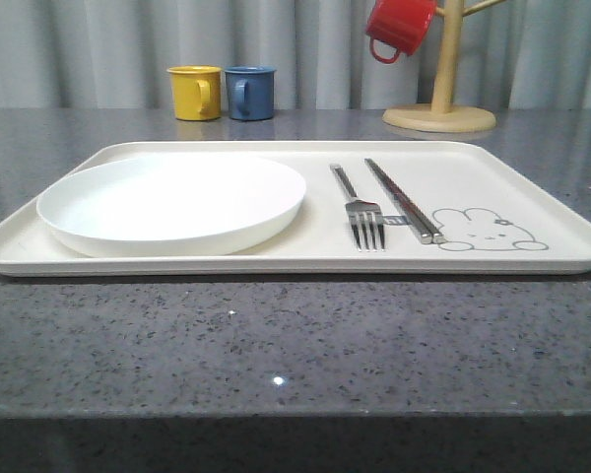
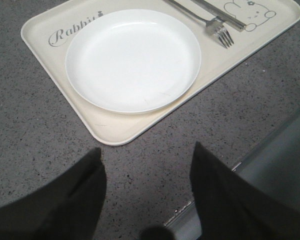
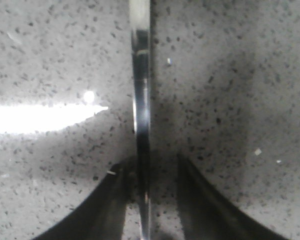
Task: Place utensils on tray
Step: 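Grasp the silver spoon beside the tray with the right gripper, then lower the spoon onto the tray next to the chopsticks and release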
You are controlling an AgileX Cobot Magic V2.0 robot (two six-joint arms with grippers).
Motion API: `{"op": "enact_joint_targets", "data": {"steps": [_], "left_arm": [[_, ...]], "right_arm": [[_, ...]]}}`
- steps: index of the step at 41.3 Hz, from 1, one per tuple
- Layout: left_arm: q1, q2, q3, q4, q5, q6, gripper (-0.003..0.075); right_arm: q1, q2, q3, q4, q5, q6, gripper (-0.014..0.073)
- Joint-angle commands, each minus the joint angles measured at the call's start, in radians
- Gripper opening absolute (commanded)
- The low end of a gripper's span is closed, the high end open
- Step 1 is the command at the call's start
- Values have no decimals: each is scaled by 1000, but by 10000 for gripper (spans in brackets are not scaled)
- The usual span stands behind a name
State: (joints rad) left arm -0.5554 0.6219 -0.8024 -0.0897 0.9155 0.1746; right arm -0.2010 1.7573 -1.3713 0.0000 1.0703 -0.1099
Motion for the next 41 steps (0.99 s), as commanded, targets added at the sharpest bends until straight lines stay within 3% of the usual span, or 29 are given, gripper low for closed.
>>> {"op": "enact_joint_targets", "data": {"steps": [1,6,20,28,41], "left_arm": [[-8,2,-26,-8,-71,-8,365],[-8,2,-26,-8,-71,-8,365],[-8,2,-26,-8,-71,-8,365],[-8,2,-26,-8,-71,-8,365],[-8,2,-26,-8,-71,-8,365]], "right_arm": [[-4,-41,-29,6,8,-11,118],[-4,-44,-29,7,8,-11,37],[34,-46,-147,112,146,-11,38],[158,-46,-213,174,241,-4,38],[376,-26,-213,229,163,174,38]]}}
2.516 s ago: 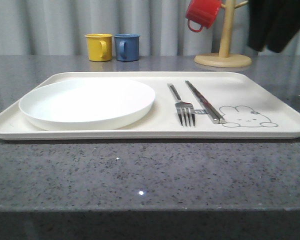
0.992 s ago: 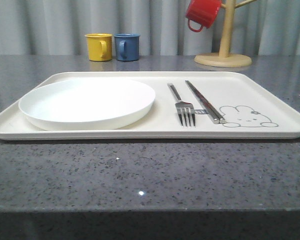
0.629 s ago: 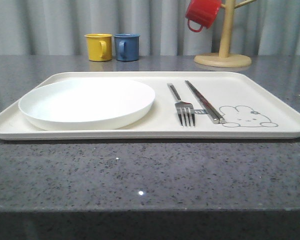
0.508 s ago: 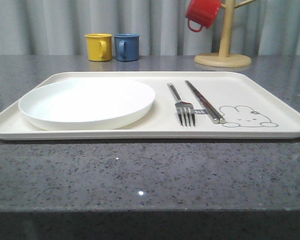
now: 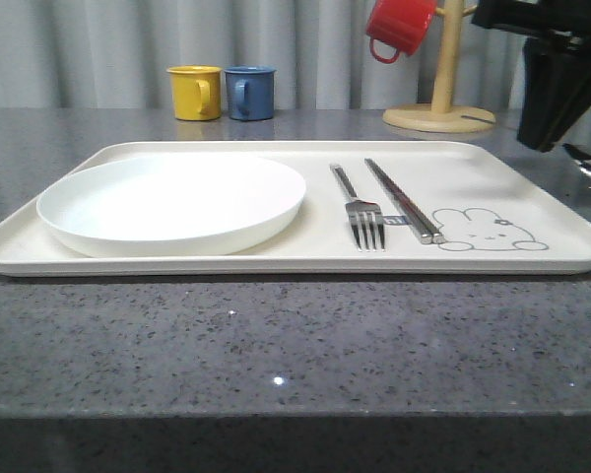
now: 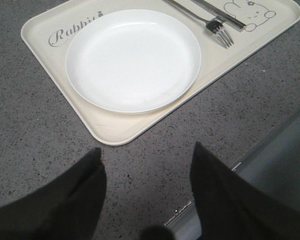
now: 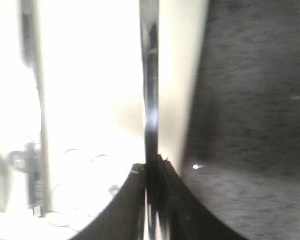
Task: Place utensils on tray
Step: 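Lower the spoon onto the tray next to the chopsticks and release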
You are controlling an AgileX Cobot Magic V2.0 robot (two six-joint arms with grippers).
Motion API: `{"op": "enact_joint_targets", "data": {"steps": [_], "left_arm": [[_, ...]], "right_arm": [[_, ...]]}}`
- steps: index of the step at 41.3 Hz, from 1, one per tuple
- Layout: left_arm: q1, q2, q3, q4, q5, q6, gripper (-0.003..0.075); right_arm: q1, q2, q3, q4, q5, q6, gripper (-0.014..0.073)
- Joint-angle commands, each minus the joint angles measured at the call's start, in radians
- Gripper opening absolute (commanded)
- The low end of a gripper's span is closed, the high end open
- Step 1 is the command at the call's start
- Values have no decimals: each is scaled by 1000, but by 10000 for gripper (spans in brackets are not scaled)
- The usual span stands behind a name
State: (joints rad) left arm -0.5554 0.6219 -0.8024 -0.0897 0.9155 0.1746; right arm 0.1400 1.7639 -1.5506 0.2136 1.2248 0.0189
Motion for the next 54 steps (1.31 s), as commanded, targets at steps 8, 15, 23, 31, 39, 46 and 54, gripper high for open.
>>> {"op": "enact_joint_targets", "data": {"steps": [8,15,23,31,39,46,54], "left_arm": [[-8,2,-26,-8,-71,-8,365],[-8,2,-26,-8,-71,-8,365],[-8,2,-26,-8,-71,-8,365],[-8,2,-26,-8,-71,-8,365],[-8,2,-26,-8,-71,-8,365],[-8,2,-26,-8,-71,-8,365],[-8,2,-26,-8,-71,-8,365]], "right_arm": [[78,6,-33,20,-42,169,38],[77,29,-33,20,-67,178,66],[77,53,-33,19,-69,179,221],[77,42,-34,19,-96,155,246],[77,-70,-34,19,-95,57,246],[83,-219,-14,17,-50,-27,246],[101,-424,122,1,-38,-102,246]]}}
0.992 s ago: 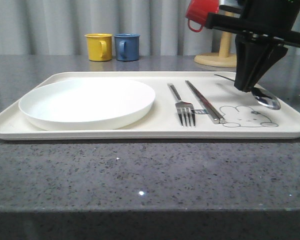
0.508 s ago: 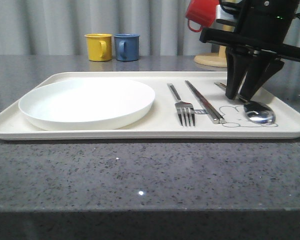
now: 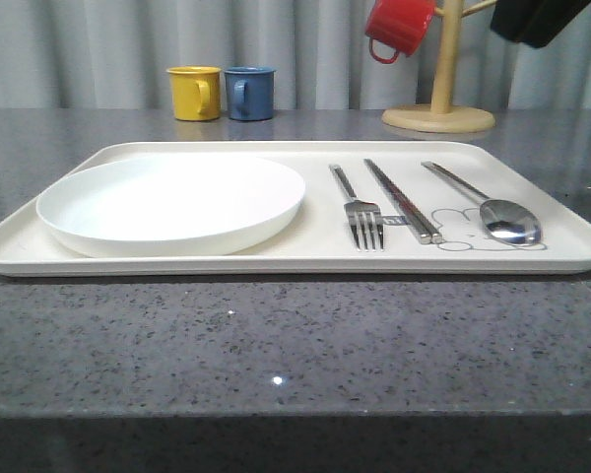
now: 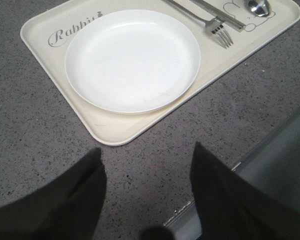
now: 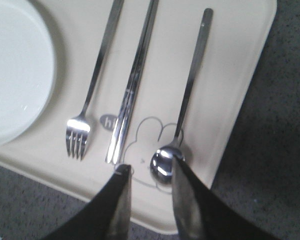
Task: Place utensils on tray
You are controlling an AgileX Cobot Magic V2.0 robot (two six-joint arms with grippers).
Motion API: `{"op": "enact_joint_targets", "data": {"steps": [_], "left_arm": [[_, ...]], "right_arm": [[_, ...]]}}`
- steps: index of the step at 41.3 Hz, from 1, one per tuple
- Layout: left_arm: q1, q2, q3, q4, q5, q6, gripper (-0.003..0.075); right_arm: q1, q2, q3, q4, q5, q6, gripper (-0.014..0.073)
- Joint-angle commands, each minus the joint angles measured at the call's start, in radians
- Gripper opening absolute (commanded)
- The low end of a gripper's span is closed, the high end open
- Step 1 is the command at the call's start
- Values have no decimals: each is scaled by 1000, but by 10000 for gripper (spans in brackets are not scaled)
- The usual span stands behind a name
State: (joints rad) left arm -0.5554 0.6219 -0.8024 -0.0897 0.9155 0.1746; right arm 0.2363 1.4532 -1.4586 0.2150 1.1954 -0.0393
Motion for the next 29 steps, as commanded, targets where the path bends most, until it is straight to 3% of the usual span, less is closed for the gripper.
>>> {"op": "enact_joint_targets", "data": {"steps": [1,14,29], "left_arm": [[-8,2,-26,-8,-71,-8,365],[-8,2,-26,-8,-71,-8,365],[-8,2,-26,-8,-71,-8,365]], "right_arm": [[5,-134,47,-1,-6,-48,246],[5,-413,288,-5,-20,-68,246],[5,-666,420,-6,-45,-68,246]]}}
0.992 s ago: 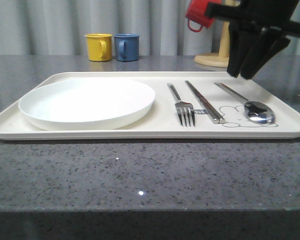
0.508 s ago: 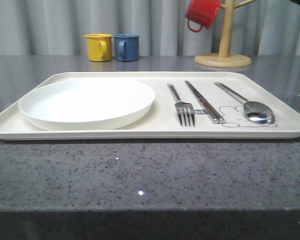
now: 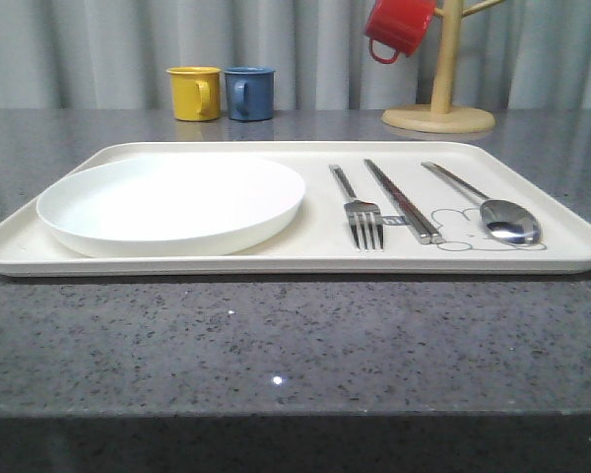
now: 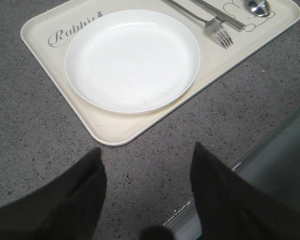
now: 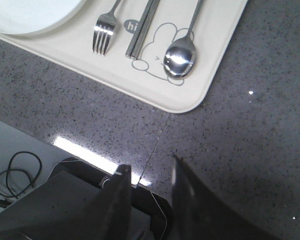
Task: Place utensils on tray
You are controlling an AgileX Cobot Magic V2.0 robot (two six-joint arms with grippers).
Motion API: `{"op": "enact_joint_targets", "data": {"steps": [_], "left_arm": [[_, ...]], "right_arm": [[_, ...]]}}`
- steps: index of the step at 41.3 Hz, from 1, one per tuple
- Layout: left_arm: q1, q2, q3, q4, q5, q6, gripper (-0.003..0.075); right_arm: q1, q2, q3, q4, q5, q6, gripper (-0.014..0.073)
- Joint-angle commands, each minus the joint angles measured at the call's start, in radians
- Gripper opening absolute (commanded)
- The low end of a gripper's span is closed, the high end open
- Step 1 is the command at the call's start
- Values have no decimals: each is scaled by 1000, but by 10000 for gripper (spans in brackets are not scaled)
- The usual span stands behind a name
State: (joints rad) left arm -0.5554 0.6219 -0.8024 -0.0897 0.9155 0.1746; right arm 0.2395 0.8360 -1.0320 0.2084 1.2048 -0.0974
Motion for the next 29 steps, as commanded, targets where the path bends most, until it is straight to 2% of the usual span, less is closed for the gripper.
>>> {"op": "enact_joint_targets", "data": {"steps": [1,10,29], "left_arm": [[-8,2,-26,-8,-71,-8,365],[-8,2,-26,-8,-71,-8,365],[-8,2,-26,-8,-71,-8,365]], "right_arm": [[1,-61,-3,0,-58,-10,246],[1,-151,7,-10,-104,-10,246],[1,-158,7,-21,-103,-10,246]]}}
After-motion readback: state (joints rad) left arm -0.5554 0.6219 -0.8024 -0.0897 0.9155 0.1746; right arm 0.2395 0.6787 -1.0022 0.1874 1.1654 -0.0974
